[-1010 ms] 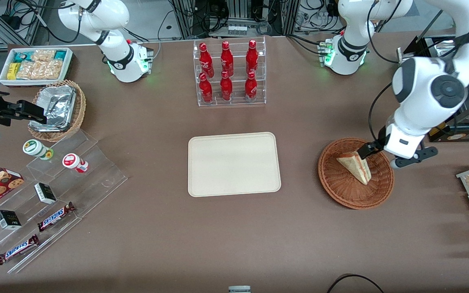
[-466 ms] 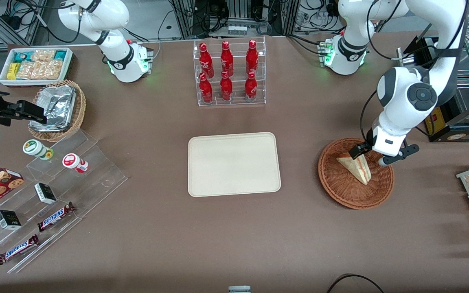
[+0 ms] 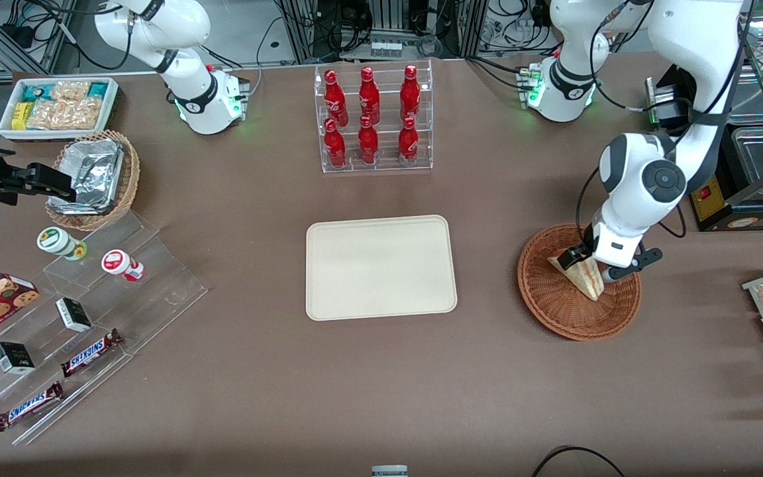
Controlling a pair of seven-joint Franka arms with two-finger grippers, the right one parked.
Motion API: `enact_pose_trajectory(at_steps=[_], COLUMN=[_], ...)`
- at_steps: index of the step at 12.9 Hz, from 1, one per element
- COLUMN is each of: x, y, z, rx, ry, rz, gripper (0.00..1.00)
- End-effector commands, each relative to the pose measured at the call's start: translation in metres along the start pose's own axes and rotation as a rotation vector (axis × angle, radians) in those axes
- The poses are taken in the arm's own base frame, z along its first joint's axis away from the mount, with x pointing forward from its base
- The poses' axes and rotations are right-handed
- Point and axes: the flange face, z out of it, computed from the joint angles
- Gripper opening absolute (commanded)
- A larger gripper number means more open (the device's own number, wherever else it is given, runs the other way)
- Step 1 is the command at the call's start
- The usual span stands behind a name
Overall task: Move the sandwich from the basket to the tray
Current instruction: 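Lower the open left gripper onto the wrapped sandwich in the basket, then close the left gripper on the sandwich and lift it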
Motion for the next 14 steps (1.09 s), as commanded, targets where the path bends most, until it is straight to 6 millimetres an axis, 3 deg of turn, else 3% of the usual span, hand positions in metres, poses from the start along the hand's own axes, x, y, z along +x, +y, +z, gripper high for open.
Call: enact_pose_trajectory(at_steps=[1, 2, 3, 6, 9, 12, 14], x=[0.004, 0.006, 0.006, 0.005, 0.015, 0.011, -0.002], y=[-0.001, -0.002, -0.002, 0.004, 0.014, 0.086, 0.132], z=[-0.005, -0.005, -0.007, -0.030, -0.087, -0.154, -0.174], rx=[0.000, 0.000, 0.000, 0.029, 0.130, 0.139, 0.124], ry=[0.016, 0.017, 0.017, 0.009, -0.044, -0.065, -0.090], rz=[-0.018, -0.013, -0.012, 0.020, 0.065, 0.136, 0.176], gripper=[0.41, 0.13, 0.00, 0.00, 0.00, 0.00, 0.00])
